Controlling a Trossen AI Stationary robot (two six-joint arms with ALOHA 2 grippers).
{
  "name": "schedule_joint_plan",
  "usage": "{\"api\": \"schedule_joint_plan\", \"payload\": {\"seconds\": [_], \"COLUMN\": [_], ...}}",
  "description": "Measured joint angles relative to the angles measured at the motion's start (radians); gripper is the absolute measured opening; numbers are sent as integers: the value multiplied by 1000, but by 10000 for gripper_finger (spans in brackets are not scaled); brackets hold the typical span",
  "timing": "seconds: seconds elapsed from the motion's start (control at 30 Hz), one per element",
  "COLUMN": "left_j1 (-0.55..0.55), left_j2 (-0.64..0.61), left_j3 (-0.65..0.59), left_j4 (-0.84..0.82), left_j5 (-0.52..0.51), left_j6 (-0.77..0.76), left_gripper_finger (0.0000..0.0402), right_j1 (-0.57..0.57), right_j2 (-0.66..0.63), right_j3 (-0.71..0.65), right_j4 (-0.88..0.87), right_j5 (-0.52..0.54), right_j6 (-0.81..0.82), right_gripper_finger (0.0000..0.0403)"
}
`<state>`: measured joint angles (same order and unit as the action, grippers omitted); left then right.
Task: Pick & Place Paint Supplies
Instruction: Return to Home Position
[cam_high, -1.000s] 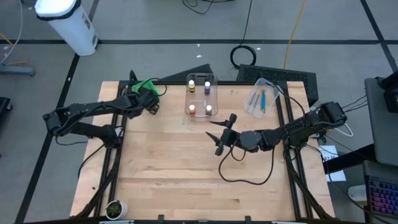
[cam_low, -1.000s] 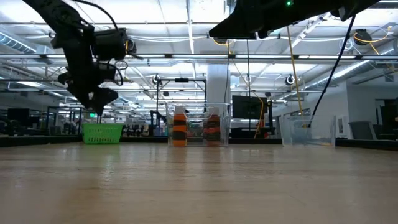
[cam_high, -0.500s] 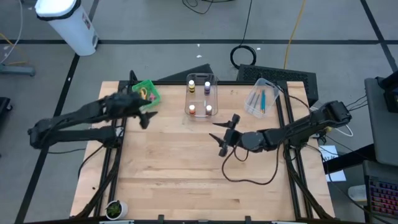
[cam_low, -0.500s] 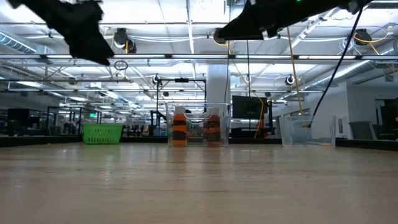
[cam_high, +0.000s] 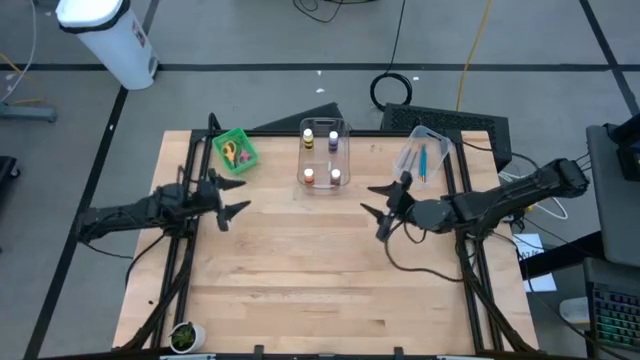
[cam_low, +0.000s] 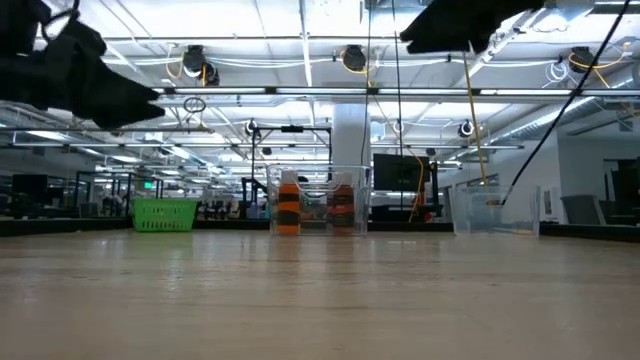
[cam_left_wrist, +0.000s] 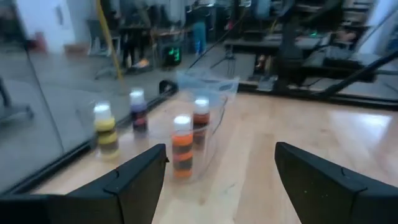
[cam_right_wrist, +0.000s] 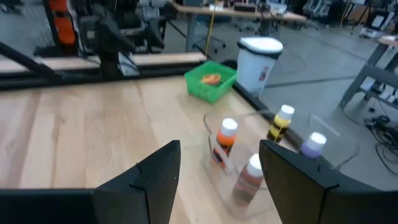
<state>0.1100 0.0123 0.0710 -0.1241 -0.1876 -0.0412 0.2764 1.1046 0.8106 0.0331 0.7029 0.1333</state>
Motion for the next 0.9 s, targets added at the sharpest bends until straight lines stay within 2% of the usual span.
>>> {"api": "schedule_joint_plan", "payload": {"seconds": [0.1, 0.2, 0.37, 0.47, 0.57, 0.8, 0.9], "left_j1": [-24, -42, -53, -55, -54, -54, -53], "left_j2": [1, 1, 9, 8, 8, 9, 9], "left_j3": [-4, -8, -55, -55, -55, -55, -55], "left_j4": [66, 73, 167, 169, 158, 161, 161], "left_j5": [85, 91, 83, 82, 84, 83, 82], "left_j6": [71, 68, 58, 63, 67, 70, 66], "left_gripper_finger": [308, 308, 308, 308, 308, 308, 308], "right_j1": [0, 0, -30, -73, -117, -198, -251], "right_j2": [-61, -107, -187, -253, -319, -469, -507], "right_j3": [-3, -38, -176, -260, -333, -502, -577], "right_j4": [-15, 7, 144, 256, 296, 336, 420], "right_j5": [-1, -19, -218, -382, -522, -564, -652], "right_j6": [-9, -7, -53, -65, -63, -39, -22], "right_gripper_finger": [212, 213, 209, 208, 211, 214, 211]}}
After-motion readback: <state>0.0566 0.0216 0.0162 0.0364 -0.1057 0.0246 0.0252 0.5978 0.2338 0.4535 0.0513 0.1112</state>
